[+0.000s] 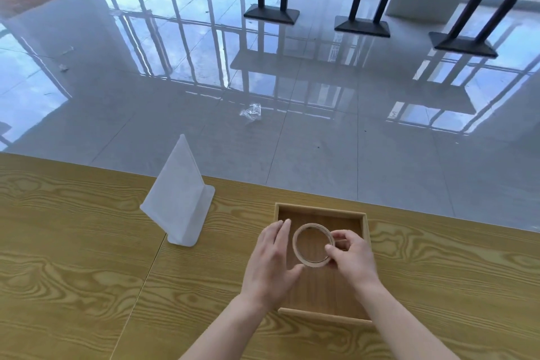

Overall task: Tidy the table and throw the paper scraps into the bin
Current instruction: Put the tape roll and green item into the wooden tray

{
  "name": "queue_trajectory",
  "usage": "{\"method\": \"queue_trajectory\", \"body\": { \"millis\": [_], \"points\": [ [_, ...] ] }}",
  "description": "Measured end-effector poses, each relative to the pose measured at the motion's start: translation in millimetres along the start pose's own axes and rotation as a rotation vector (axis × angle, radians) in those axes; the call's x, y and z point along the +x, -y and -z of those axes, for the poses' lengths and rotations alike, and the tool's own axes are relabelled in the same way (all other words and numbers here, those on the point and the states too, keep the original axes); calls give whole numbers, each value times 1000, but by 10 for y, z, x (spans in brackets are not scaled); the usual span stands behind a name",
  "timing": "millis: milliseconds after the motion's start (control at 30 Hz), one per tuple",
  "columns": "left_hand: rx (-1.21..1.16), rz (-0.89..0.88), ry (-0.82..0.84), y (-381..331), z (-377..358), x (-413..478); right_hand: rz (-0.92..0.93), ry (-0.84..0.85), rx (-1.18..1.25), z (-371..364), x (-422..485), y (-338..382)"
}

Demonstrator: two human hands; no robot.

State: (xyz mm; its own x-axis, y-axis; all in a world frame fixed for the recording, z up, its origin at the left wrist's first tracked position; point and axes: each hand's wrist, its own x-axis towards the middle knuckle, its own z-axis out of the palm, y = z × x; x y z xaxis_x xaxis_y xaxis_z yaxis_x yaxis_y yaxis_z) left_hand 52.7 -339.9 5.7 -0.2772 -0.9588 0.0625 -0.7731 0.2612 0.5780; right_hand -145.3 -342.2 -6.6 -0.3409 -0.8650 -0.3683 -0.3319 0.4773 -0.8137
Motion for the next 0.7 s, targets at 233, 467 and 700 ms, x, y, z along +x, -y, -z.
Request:
{"method": "queue_trajectory", "body": {
  "millis": [233,467,700],
  "points": [
    [173,99,72,195,-43,22,112,-57,-355,-41,34,-11],
    [306,101,153,179,-45,340,316,33,-556,-95,-62,-120],
    [354,56,146,259,-101,410,406,17,-642,-247,26,-146]
  ]
}}
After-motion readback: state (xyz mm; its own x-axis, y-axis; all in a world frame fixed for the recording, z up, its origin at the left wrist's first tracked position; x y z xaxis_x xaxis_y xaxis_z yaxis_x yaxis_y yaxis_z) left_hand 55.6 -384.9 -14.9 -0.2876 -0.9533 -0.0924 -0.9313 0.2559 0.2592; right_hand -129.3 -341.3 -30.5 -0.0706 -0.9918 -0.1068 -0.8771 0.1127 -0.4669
